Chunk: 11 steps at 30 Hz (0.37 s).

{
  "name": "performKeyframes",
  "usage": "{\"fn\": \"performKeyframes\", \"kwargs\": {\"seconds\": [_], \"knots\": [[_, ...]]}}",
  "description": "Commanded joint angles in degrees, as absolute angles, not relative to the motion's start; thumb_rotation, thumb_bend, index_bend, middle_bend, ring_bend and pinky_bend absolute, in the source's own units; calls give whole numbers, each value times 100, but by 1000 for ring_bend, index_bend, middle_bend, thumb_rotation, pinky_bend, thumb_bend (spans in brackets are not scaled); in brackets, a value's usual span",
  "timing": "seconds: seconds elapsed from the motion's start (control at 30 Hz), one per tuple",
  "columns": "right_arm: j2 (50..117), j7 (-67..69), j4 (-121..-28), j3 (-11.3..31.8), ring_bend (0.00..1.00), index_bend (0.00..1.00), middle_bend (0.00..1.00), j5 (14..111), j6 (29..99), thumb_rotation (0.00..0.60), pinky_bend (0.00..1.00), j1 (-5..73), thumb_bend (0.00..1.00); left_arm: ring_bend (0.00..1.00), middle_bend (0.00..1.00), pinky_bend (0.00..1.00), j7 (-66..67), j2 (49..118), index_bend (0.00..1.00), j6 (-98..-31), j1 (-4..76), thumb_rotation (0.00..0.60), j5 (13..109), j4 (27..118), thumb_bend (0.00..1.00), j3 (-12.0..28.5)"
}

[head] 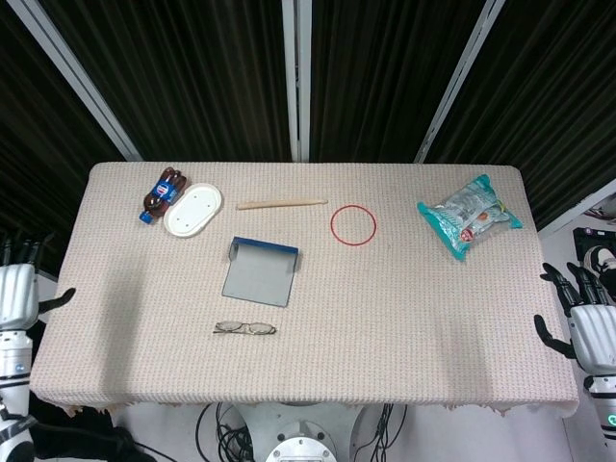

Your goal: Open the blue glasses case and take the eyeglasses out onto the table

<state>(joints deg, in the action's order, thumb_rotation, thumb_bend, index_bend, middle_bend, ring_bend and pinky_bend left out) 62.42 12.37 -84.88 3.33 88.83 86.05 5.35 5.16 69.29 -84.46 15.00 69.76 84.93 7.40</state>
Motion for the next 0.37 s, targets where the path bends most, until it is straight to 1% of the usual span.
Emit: {"fn": "performKeyframes", "kwargs": {"seconds": [0.03,0.13,0.2,0.37], "knots": [[6233,1215,-8533,311,0,34,217,8897,8648,600,73,497,373,0,176,0,200,6709,176,-8607,1114,600,7071,8650,70,462],[6251,1201,-8552,276,0,34,217,8934,8681,600,73,465,373,0,176,0,5,6597,176,-8589,913,600,7412,8858,70,153],[6270,1214,-8553,252,0,34,217,8975,8695,600,73,457,372,0,176,0,58,6578,176,-8644,816,600,7592,8946,69,17],[6315,1257,-8564,194,0,34,215,9073,8634,600,73,490,373,0,176,0,369,6815,176,-9173,533,600,7958,8993,70,-59]]}}
